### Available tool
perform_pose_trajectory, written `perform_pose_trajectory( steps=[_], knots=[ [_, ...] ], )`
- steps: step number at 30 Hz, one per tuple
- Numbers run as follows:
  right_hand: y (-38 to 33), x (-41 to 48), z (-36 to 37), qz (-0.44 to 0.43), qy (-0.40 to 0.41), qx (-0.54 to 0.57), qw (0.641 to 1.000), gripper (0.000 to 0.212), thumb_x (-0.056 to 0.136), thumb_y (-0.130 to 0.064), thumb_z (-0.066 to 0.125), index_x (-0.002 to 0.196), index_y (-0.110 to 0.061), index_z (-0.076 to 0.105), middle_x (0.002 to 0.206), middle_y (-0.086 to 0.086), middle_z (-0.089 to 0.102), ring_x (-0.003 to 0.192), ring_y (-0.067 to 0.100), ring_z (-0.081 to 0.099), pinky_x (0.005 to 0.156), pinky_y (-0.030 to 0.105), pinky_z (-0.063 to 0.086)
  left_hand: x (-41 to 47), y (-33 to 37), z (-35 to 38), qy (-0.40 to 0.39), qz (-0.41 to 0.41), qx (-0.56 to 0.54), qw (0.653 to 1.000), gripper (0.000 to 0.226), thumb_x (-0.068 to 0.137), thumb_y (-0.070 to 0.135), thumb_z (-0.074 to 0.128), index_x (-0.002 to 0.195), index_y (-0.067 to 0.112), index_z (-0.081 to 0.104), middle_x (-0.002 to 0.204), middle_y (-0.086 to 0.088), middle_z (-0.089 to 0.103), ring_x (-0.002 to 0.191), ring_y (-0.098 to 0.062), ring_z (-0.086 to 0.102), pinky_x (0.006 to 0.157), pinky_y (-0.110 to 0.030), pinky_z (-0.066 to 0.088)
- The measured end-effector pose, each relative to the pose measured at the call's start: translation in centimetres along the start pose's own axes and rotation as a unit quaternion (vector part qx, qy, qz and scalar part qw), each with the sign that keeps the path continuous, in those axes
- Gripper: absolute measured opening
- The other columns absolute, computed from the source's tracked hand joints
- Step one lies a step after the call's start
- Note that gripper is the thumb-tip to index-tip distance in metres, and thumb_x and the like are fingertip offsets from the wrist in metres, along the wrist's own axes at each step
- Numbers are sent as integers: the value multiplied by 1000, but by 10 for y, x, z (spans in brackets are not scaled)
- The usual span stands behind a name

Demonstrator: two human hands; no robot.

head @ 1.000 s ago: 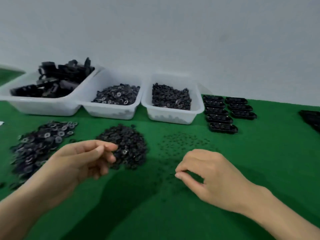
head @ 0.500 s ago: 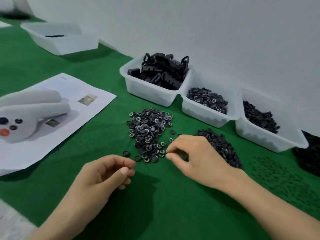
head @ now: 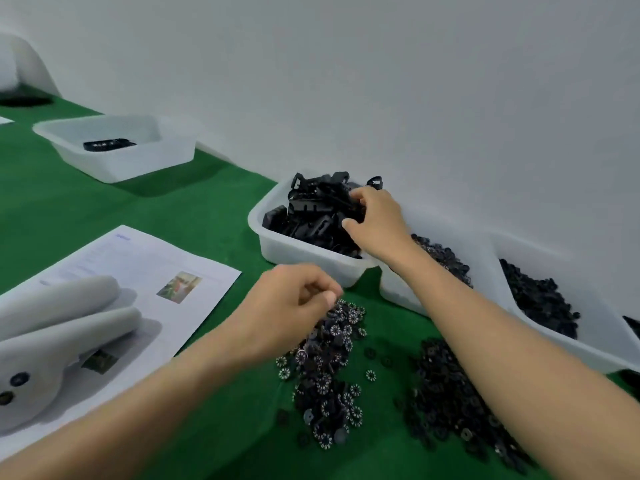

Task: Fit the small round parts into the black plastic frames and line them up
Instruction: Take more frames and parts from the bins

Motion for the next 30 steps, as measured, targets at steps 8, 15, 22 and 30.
perform_pose_trajectory(
  steps=[8,15,22,30],
  knots=[
    [22,73,45,102,-104,-46,988,101,70,-40,74,143,-36,6,147,14,9,133,41,18,101,46,33,168,-45,-35,114,-117,-26,986,14,93,23,41,91,21,54,88,1,58,76,-14,55,71,-29,46],
    [29,75,50,62,-130,-65,987,101,65,-48,74,142,-40,9,145,14,22,131,43,23,100,48,32,214,-62,-16,53,-161,-47,984,50,96,47,28,115,11,57,89,-1,61,72,-11,56,55,-21,40],
    [18,62,48,28,-10,49,998,71,74,-17,66,134,-31,32,119,11,49,110,34,48,85,39,44,212,-56,1,89,-214,-230,945,40,92,45,43,105,12,62,105,-6,66,97,-22,62,89,-38,49],
    [-13,35,26,-27,112,145,983,39,77,-4,53,114,-17,52,97,10,57,86,23,53,66,28,38,181,-28,-5,244,-76,-305,917,33,90,27,50,60,29,64,64,15,68,67,2,63,66,-21,48]
  ],
)
Point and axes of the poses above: each hand's wrist, its own x-axis towards the middle knuckle, its own z-axis out of the palm, y = z × x, the point moved 6 cm from there along x, towards the middle knuckle
